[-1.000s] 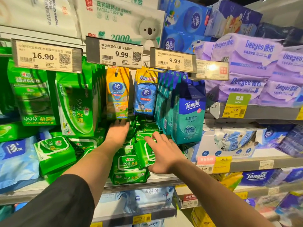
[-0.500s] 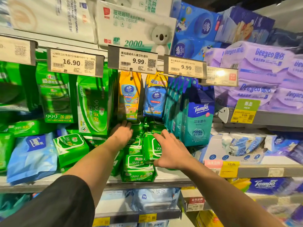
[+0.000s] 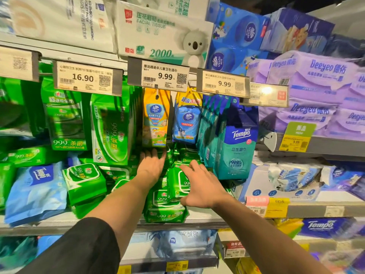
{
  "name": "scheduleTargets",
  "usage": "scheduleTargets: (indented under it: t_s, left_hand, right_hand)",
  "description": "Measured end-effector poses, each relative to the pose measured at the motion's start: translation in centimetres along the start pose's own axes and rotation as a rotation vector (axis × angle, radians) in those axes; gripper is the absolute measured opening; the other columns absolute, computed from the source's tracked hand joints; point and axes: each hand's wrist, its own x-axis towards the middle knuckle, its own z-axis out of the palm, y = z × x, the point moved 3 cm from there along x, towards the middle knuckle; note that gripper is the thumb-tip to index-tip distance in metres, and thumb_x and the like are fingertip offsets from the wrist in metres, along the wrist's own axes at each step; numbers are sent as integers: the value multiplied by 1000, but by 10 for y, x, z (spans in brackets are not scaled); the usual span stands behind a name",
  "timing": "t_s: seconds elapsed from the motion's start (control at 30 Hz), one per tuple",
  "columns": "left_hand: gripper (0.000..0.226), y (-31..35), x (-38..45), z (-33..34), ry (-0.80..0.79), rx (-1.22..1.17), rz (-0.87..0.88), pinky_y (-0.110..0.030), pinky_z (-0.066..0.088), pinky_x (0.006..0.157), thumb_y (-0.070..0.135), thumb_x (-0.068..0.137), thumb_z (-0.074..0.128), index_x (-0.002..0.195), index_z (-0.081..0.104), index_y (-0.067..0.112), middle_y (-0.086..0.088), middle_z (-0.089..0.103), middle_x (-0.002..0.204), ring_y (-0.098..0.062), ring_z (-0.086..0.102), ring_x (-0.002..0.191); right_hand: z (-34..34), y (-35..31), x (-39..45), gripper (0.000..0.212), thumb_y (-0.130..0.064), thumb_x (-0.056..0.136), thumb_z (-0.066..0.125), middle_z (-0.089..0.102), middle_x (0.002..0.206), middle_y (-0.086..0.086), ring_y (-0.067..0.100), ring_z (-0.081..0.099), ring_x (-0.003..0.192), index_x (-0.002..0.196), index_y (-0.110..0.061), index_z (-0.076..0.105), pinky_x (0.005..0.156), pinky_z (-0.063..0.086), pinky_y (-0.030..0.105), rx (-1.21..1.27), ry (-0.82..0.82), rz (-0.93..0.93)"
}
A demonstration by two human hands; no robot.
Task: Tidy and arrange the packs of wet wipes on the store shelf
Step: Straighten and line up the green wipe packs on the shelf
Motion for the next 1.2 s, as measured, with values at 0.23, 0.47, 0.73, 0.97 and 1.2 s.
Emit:
scheduleTargets:
  t_s: [0.23,0.47,0.73,0.97,1.2]
  left_hand:
    - [60,-5,16,0,66,-112,29,-48,24,112,10,89,54,145,36,21,-11,42,141,-37,39,130]
    - [53,-13,25,4,110,-224,92,-36,41,91,3,87,52,137,47,19,-11,58,126,-34,52,113]
    - [50,-11,30,-2,126,-346,109,-44,50,91,-3,88,49,136,49,14,-16,60,125,-35,62,108]
    - [29,-13,23,-4,212,-422,174,-33,39,86,5,95,43,120,58,7,-18,60,125,-32,57,112]
    - [29,-12,25,-5,147,-253,149,-39,49,87,12,99,43,125,55,14,-13,63,118,-32,62,106]
  right_hand:
    - [4,7,2,100,-51,67,72,30,132,1,26,37,124,150,-25,22,97,41,46,17,-2,8]
    - [6,7,8,96,-49,67,73,34,127,3,28,39,120,146,-22,27,95,44,47,-5,-2,7]
    - [7,4,11,96,-47,64,73,34,126,3,29,40,119,146,-23,28,94,44,49,-18,24,4]
    - [5,4,4,97,-47,66,74,33,131,3,27,39,120,147,-22,26,95,44,48,10,24,11]
    - [3,0,4,98,-47,66,74,33,130,4,28,39,120,147,-21,26,95,44,50,-6,1,-14]
